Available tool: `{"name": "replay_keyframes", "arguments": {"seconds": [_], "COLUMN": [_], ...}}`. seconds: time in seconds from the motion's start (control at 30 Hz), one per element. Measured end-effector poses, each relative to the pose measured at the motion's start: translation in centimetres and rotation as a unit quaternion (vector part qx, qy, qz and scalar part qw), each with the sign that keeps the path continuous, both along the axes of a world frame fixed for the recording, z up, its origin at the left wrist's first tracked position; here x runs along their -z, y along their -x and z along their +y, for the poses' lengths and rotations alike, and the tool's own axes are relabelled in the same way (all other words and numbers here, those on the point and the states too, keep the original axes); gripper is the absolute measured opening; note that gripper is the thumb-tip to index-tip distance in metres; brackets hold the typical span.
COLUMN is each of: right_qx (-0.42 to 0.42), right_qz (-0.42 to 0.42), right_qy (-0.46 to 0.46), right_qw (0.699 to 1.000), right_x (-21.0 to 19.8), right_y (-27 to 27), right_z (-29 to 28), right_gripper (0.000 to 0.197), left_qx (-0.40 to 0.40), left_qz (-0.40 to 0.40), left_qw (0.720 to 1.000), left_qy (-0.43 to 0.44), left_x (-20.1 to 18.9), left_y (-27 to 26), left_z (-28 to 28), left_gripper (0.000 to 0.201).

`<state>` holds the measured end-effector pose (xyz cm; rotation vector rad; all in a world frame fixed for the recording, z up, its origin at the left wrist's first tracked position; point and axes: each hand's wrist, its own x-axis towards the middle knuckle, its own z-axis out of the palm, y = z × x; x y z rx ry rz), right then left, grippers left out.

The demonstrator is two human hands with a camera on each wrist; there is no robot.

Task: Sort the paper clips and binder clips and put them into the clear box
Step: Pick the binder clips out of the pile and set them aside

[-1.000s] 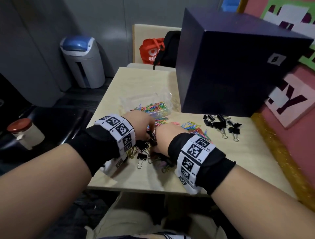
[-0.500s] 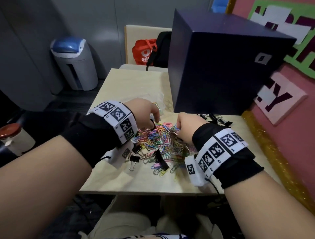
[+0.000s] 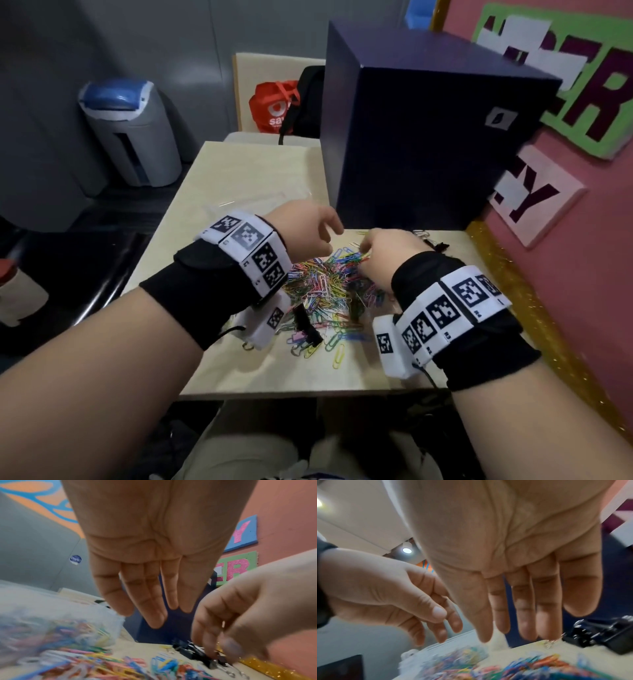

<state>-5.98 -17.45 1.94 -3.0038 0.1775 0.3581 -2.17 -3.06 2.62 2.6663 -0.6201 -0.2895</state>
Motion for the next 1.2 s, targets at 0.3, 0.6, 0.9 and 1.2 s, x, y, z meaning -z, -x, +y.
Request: {"name": "replay_keyframes", "arguments": {"seconds": [0.3, 0.6, 0.9, 1.2], "right_qx": [-0.191, -0.215, -0.175, -0.118], "right_qz": [0.115, 0.072, 0.028, -0.001], "right_qy": [-0.009, -0.015, -0.059, -0.117], "right_qw": [0.975, 0.974, 0.982, 0.986], "right_x": [0.6, 2.3, 3.0, 2.6], "right_y": [2.6, 2.4, 1.5, 0.9], "right_z": [5.5, 6.9, 6.4, 4.9], "right_gripper": [0.055, 0.038, 0.034, 0.026], "left_qx": [-0.049, -0.084, -0.085, -0.094], "left_qz": [0.025, 0.112, 0.094, 0.132], "left_qw": [0.968, 0.911, 0.934, 0.965], "left_qy": [-0.246, -0.387, -0.333, -0.208], "left_x": [0.0, 2.1, 3.1, 1.7], "left_y": [2.3, 3.3, 2.7, 1.9], "left_z": [6.2, 8.7, 8.9, 8.8], "left_gripper": [0.024, 0.045, 0.027, 0.018]}}
